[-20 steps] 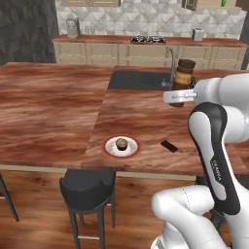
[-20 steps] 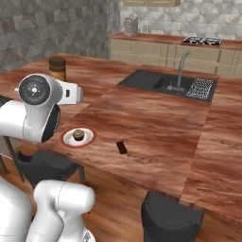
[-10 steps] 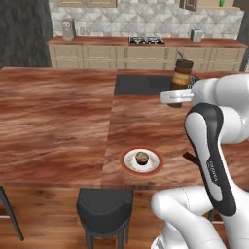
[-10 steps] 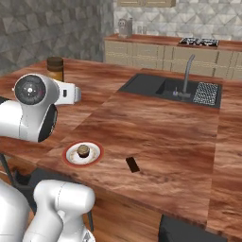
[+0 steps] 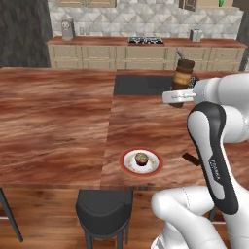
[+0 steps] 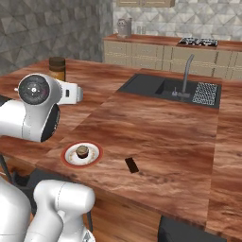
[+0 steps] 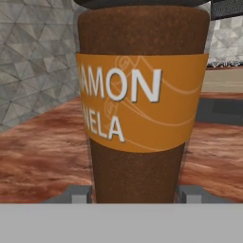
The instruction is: Take the cinnamon bottle from the cabinet and place it on the dining table, next to the plate with the cupcake. Then take the chocolate from the dining counter and place it on the cupcake plate.
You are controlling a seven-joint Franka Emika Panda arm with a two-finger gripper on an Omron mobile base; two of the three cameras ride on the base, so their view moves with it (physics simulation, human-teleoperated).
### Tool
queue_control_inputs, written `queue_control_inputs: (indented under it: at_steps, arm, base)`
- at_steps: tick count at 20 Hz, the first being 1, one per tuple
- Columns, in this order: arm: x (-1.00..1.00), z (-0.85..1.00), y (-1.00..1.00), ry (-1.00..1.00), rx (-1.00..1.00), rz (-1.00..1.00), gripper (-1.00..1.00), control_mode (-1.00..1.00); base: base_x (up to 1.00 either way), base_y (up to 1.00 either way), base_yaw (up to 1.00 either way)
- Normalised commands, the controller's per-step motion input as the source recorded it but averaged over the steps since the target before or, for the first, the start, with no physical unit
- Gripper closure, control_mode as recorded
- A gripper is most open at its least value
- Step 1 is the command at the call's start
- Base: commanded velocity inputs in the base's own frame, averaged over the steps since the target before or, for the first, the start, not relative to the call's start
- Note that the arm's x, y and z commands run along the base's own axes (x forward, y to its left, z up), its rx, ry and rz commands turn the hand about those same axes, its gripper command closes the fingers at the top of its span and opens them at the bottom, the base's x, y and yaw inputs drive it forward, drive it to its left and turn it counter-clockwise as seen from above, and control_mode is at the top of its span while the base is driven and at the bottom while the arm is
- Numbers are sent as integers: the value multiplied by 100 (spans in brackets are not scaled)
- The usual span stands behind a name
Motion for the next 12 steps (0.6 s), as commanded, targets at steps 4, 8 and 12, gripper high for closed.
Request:
queue_control_inputs:
  at_steps: [4,8,12]
  arm:
    - [0,0,0,0,0,0,100,100]
    - [0,0,0,0,0,0,100,100]
    - [0,0,0,0,0,0,100,100]
  base:
    - [0,0,0]
    - [0,0,0]
    - [0,0,0]
